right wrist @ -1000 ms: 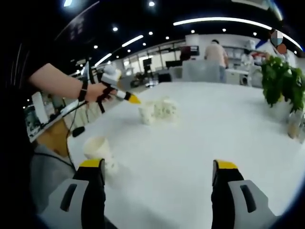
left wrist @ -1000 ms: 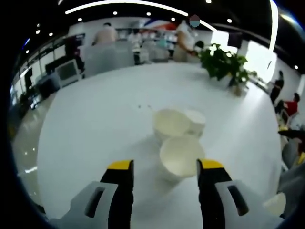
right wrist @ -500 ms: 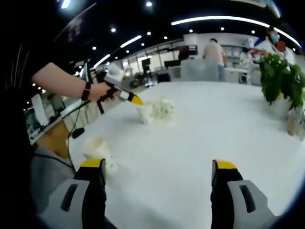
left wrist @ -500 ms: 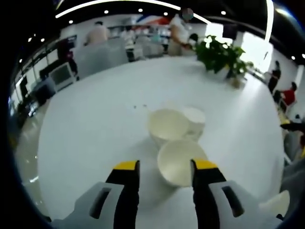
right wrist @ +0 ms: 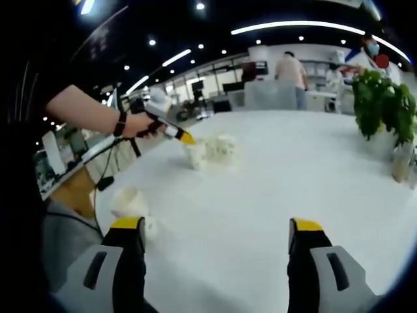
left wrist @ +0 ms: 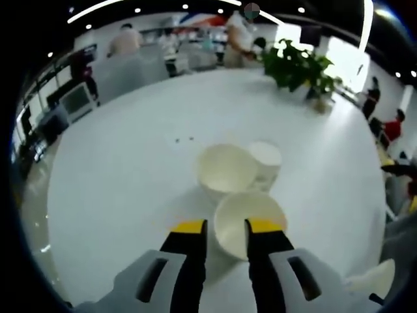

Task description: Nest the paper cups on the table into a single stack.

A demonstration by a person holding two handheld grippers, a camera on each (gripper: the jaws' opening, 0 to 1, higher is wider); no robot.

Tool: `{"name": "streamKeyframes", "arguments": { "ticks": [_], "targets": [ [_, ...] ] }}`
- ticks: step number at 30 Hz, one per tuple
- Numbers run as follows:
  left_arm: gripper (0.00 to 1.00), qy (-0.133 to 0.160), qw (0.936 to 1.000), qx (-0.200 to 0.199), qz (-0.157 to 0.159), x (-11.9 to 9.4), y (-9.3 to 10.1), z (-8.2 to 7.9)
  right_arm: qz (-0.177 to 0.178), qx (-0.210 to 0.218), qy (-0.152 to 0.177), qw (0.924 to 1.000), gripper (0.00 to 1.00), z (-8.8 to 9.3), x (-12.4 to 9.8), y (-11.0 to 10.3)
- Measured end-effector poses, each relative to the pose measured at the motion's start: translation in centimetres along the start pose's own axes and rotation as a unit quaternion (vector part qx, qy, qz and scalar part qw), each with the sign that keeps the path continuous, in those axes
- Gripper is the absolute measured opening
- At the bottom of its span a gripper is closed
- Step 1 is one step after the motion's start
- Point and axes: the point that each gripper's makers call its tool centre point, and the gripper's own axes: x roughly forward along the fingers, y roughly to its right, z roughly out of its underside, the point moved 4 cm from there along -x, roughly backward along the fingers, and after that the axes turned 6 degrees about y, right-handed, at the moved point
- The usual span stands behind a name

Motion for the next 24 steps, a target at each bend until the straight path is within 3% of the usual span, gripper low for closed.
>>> {"name": "streamKeyframes", "arguments": {
  "ticks": [14,24],
  "targets": [
    [0.01,-0.017,0.9997,-0.003,0.017,-0.2,0.4,0.9,0.001,0.006,0.005,1.0000,0.88,-0.2,0.2,0.0],
    [0.01,-0.019,0.9996,0.004,0.022,-0.6,0.5,1.0,0.000,0.007,0.008,0.9999,0.88,-0.3,0.3,0.0]
  ]
}}
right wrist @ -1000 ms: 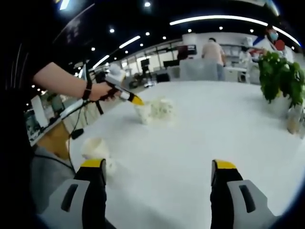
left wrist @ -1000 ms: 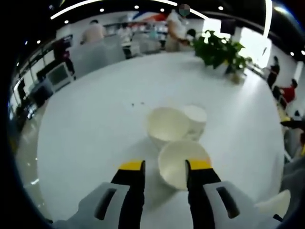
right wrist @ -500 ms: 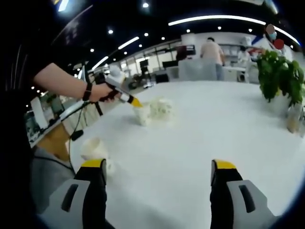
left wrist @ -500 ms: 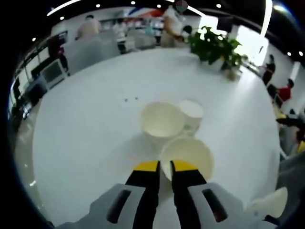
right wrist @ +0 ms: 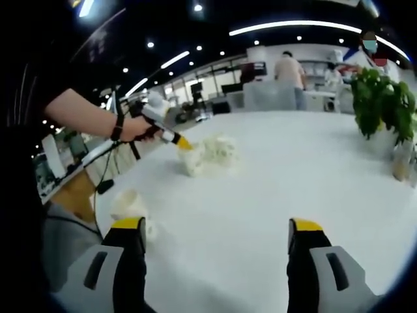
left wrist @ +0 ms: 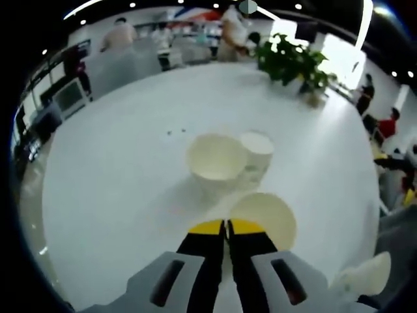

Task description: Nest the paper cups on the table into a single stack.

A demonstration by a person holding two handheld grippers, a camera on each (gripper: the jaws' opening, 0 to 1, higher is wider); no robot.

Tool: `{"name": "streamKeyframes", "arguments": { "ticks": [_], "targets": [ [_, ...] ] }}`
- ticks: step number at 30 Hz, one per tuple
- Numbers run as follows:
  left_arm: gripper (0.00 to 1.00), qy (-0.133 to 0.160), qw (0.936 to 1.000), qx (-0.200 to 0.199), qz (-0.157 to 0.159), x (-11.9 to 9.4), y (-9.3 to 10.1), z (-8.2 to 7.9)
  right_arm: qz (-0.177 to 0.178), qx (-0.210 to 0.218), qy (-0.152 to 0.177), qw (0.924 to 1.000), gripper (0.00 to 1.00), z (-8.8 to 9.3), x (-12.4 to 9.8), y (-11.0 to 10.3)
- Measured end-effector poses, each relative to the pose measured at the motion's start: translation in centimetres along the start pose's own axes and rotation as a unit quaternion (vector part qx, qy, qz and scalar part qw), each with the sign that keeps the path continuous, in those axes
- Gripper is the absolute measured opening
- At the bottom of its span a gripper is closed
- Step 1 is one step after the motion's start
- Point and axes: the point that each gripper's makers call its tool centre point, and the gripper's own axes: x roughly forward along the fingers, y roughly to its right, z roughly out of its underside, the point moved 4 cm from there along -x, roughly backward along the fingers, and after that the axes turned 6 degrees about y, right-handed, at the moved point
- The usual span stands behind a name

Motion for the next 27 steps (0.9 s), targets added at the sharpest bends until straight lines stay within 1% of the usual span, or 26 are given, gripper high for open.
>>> {"name": "streamKeyframes", "arguments": {
  "ticks": [4,12,15,23,25,26,27],
  "targets": [
    [0.00,0.000,1.0000,-0.006,0.006,-0.2,0.3,-0.1,-0.001,-0.003,0.000,1.0000,0.88,0.0,0.0,-0.1],
    [0.00,-0.010,0.9998,-0.006,0.015,-0.9,1.1,0.0,-0.002,-0.004,0.001,1.0000,0.88,-0.1,0.0,-0.2],
    [0.00,-0.009,0.9997,-0.013,0.019,-1.4,1.5,-0.2,-0.003,-0.005,0.003,1.0000,0.88,-0.4,-0.1,-0.3],
    [0.00,-0.006,0.9995,-0.013,0.028,-2.9,2.4,-0.6,-0.010,-0.015,0.013,0.9997,0.88,-1.5,0.1,-0.7],
    [0.00,-0.010,0.9994,-0.010,0.031,-3.3,2.8,-0.7,-0.014,-0.016,0.015,0.9997,0.88,-1.7,0.2,-1.1],
    [0.00,-0.018,0.9993,0.005,0.033,-3.6,3.1,-0.6,-0.016,-0.019,0.015,0.9996,0.88,-1.7,0.3,-1.2],
    [0.00,-0.016,0.9991,0.009,0.037,-3.8,3.4,-0.6,-0.017,-0.021,0.015,0.9995,0.88,-1.7,0.3,-1.4]
  ]
}}
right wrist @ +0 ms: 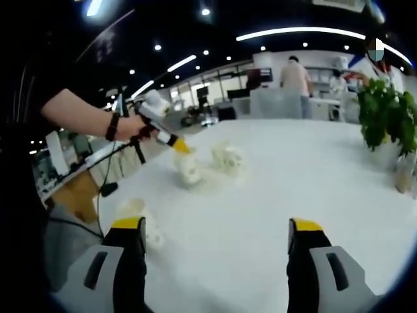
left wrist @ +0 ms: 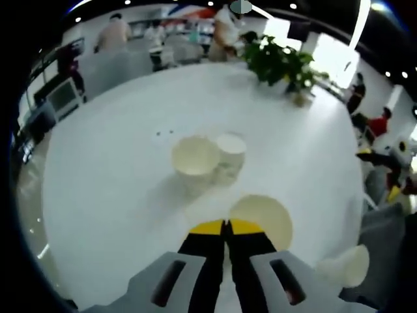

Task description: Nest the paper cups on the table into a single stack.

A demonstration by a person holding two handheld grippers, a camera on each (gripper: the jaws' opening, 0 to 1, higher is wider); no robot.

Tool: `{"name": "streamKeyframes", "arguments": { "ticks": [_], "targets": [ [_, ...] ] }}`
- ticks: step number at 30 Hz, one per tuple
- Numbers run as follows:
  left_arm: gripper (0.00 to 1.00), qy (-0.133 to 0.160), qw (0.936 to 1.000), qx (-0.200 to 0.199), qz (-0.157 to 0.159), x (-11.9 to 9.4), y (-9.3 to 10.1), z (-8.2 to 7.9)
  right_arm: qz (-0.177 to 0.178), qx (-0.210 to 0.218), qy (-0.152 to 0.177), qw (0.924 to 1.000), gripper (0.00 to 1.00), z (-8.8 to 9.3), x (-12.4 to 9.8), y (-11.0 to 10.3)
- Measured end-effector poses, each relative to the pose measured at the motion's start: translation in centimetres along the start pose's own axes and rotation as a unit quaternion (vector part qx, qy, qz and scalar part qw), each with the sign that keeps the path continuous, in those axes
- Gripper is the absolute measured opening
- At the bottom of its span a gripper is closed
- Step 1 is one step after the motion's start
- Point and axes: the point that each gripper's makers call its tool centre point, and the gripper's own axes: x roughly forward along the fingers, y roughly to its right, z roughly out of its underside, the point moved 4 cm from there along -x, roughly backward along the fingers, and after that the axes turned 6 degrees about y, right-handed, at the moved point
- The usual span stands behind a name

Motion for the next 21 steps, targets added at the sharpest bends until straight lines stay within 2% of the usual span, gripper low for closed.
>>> {"name": "streamKeyframes", "arguments": {
  "ticks": [4,11,21],
  "targets": [
    [0.00,0.012,0.9998,-0.008,0.011,-1.0,1.1,-0.6,-0.005,-0.003,0.002,1.0000,0.88,-0.3,0.1,-0.6],
    [0.00,0.010,0.9996,-0.004,0.024,-2.4,3.0,-1.1,-0.010,-0.014,0.005,0.9998,0.88,-0.8,0.3,-1.2],
    [0.00,0.042,0.9977,0.017,0.050,-4.6,5.7,-3.2,-0.001,-0.015,0.012,0.9998,0.87,-1.0,0.1,-2.1]
  ]
}}
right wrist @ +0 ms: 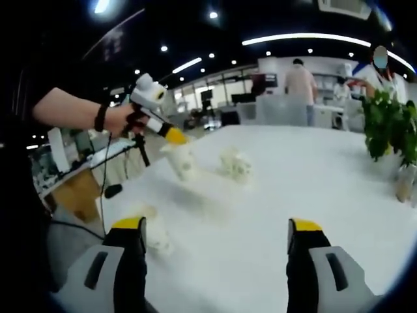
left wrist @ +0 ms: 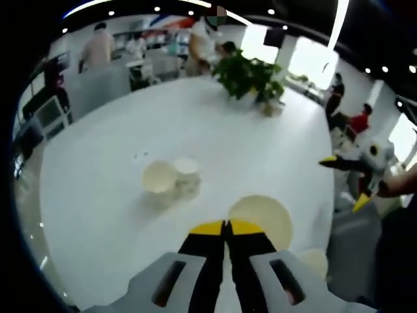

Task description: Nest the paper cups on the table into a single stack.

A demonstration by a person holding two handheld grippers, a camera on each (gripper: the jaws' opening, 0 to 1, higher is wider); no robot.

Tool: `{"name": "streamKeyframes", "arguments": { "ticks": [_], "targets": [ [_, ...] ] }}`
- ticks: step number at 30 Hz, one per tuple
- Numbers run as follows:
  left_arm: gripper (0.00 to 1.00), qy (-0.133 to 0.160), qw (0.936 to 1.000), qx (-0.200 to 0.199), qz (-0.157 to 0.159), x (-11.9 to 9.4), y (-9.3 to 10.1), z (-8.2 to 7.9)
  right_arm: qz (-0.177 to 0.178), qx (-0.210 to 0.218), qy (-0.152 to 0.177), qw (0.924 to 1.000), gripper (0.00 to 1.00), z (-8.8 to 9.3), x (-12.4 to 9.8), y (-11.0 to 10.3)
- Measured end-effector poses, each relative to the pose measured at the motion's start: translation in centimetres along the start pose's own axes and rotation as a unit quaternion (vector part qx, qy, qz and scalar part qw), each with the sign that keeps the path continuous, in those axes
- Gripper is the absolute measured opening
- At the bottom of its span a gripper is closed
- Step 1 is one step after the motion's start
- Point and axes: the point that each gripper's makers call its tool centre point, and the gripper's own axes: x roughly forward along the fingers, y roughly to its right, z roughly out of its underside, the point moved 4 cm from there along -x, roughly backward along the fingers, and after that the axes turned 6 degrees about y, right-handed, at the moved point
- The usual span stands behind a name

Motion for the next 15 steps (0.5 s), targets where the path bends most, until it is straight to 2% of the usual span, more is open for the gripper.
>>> {"name": "streamKeyframes", "arguments": {
  "ticks": [4,11,15],
  "targets": [
    [0.00,0.015,0.9999,0.003,0.007,-0.9,1.0,-0.7,0.004,0.002,0.001,1.0000,0.87,0.2,-0.2,-0.2],
    [0.00,0.024,0.9995,0.013,0.015,-2.5,2.2,-1.2,0.009,0.000,0.002,1.0000,0.87,0.2,-0.5,-0.8],
    [0.00,0.016,0.9994,0.025,0.020,-3.4,3.1,-1.0,0.011,0.001,0.003,0.9999,0.87,0.3,-0.6,-1.0]
  ]
}}
